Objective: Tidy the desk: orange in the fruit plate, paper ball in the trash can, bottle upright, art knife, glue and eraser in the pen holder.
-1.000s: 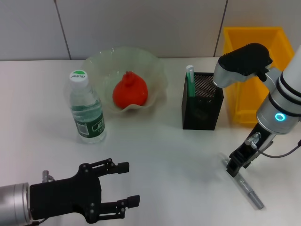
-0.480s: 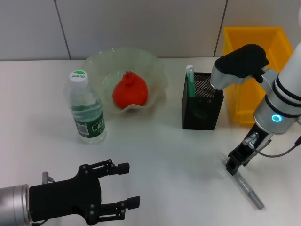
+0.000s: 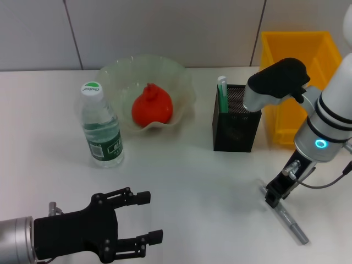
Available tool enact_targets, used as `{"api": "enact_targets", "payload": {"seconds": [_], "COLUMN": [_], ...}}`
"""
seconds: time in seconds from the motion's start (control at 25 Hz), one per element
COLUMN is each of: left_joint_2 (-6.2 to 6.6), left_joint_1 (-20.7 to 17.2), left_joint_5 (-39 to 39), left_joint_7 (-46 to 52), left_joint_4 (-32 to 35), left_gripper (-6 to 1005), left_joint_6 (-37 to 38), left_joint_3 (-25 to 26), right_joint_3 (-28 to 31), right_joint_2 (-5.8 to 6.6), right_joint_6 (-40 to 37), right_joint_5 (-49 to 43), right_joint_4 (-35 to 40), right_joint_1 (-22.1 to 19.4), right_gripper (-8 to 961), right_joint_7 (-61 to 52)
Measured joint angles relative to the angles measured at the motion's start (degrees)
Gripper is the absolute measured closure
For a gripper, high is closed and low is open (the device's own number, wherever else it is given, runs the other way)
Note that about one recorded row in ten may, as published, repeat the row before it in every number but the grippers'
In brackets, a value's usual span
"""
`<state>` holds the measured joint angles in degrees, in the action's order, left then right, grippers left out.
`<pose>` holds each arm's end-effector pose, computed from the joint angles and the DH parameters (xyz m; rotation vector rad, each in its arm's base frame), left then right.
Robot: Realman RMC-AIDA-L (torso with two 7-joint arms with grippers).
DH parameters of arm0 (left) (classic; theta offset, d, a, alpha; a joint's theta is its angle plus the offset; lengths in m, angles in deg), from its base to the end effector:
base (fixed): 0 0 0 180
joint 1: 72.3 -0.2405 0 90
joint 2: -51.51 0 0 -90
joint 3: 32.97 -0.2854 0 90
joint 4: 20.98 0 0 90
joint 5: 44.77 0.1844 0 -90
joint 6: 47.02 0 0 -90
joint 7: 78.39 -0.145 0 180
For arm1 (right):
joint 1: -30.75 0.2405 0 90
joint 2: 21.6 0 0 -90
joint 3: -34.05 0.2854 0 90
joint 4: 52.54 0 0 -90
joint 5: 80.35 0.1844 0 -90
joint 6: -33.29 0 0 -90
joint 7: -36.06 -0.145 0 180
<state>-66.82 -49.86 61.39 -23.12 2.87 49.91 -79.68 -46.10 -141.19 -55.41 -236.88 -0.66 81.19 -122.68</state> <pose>-0.2899 0.2466 -0.0450 -2.7993 -0.4083 -0.9280 0.2084 0.3692 -0.0490 -2.4428 1.1941 -0.8409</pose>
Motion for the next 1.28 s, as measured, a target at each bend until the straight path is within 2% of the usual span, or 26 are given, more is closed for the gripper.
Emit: {"api": "enact_targets", "payload": {"seconds": [0.36,1.04,1.24,1.28], "left_joint_2": [0.04,0.04,0.04,0.04], "left_joint_1": [-0.01,-0.34,-0.37,-0.37], "left_joint_5": [-0.04,0.11,0.1,0.1], "left_joint_7": [0.31,0.54,0.54,0.54], "left_joint_4": [-0.04,-0.03,-0.03,-0.03], "left_gripper": [201,201,201,201], "left_joint_6": [0.0,0.39,0.39,0.39], "left_joint_3": [-0.03,0.14,0.05,0.05], "right_joint_3": [-0.89,-0.89,-0.03,1.37], "right_joint_2": [0.05,0.0,0.26,0.33], "right_joint_6": [1.16,1.67,0.46,-0.88], "right_joint_5": [0.18,0.33,3.28,4.83], "right_joint_4": [-1.52,-2.84,-0.94,1.56], "right_joint_1": [0.35,0.65,0.04,-0.61], "right_gripper": [680,734,797,816], "right_joint_7": [0.08,0.44,2.01,3.42]}}
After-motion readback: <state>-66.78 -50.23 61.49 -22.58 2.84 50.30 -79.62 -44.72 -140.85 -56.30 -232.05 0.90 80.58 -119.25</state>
